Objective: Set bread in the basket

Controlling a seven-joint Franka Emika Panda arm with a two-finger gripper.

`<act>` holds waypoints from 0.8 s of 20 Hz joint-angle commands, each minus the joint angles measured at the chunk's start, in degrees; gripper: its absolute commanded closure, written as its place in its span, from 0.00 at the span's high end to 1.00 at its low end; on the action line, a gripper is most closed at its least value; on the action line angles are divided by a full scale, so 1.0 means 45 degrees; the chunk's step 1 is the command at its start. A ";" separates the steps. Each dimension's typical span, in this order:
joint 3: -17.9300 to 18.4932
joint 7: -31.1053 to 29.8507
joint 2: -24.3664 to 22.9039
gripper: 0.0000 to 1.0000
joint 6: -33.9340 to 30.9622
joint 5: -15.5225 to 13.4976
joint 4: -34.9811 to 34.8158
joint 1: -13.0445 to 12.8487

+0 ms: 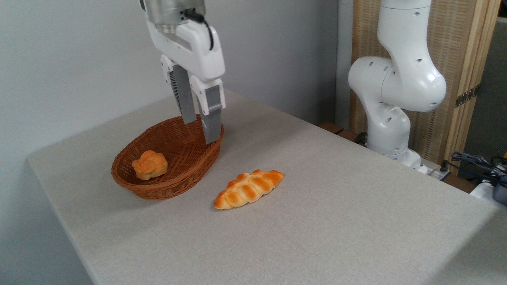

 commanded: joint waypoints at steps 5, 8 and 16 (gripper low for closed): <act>0.0682 0.0066 0.0354 1.00 -0.0669 0.0214 0.0731 -0.0401; 0.0682 0.0105 0.0334 1.00 -0.0690 0.0175 0.0711 -0.0498; 0.0974 0.0105 0.0334 1.00 -0.0710 0.0175 0.0633 -0.0831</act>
